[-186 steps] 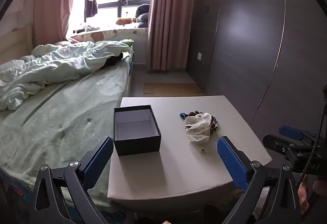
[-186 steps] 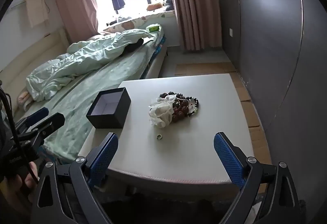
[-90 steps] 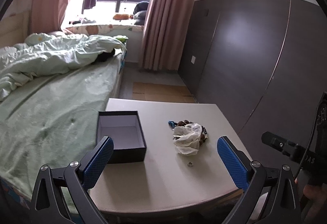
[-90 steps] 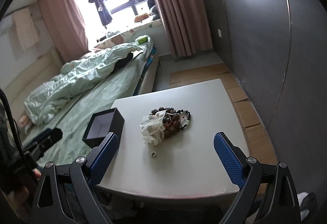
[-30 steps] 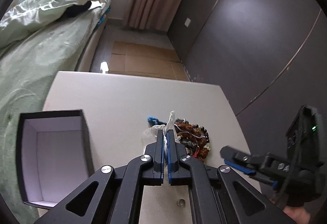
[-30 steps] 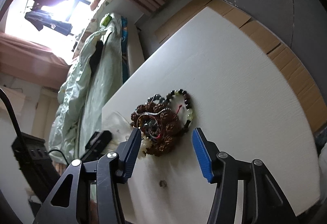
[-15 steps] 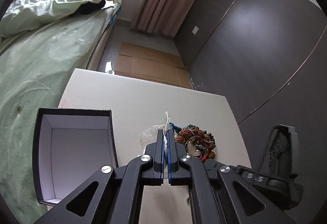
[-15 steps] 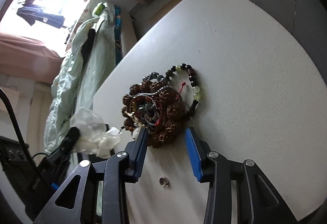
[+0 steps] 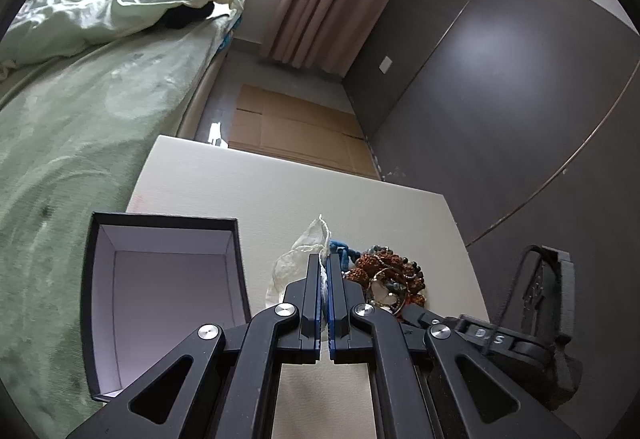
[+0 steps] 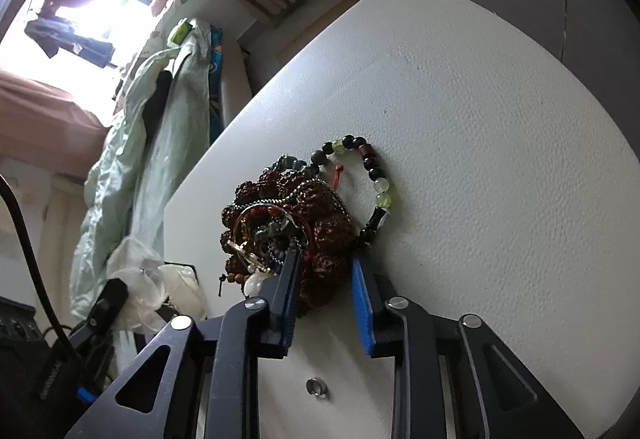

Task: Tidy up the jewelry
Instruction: 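Grasp the brown bead bracelet with the right gripper and lift it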

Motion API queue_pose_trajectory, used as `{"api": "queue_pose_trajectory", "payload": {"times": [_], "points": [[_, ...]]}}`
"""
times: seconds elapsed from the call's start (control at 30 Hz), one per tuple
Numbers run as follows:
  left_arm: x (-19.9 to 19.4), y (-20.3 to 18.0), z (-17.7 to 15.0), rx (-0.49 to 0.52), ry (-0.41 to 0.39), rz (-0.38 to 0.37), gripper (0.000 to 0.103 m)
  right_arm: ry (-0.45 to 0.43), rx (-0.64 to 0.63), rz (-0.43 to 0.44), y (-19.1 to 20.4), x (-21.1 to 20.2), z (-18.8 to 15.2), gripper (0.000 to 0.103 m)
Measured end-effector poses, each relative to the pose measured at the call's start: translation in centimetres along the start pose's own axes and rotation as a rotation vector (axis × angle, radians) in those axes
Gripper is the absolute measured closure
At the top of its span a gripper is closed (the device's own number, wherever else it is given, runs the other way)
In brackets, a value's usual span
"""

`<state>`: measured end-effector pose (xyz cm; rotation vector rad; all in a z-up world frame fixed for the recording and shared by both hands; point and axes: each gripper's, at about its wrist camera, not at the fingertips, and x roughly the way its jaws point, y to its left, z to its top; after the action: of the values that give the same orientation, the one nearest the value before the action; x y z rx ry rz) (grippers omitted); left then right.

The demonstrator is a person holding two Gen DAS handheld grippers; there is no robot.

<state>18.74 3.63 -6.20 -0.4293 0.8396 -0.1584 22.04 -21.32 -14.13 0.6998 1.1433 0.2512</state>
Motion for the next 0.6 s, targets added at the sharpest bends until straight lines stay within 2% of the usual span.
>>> {"api": "queue_pose_trajectory", "payload": {"times": [0.03, 0.13, 0.47, 0.6], "points": [[-0.1, 0.1, 0.0, -0.001, -0.002, 0.001, 0.102, 0.002, 0.006, 0.016, 0.0, -0.1, 0.0, 0.083], [-0.5, 0.3, 0.1, -0.004, -0.010, 0.004, 0.102, -0.007, -0.006, 0.070, 0.7, -1.1, 0.0, 0.083], [-1.1, 0.4, 0.3, -0.011, -0.021, -0.004, 0.102, -0.058, -0.126, 0.165, 3.9, -3.7, -1.1, 0.083], [-1.4, 0.6, 0.4, -0.018, -0.027, -0.008, 0.102, -0.074, -0.133, 0.251, 4.6, -4.8, -1.2, 0.083]]}}
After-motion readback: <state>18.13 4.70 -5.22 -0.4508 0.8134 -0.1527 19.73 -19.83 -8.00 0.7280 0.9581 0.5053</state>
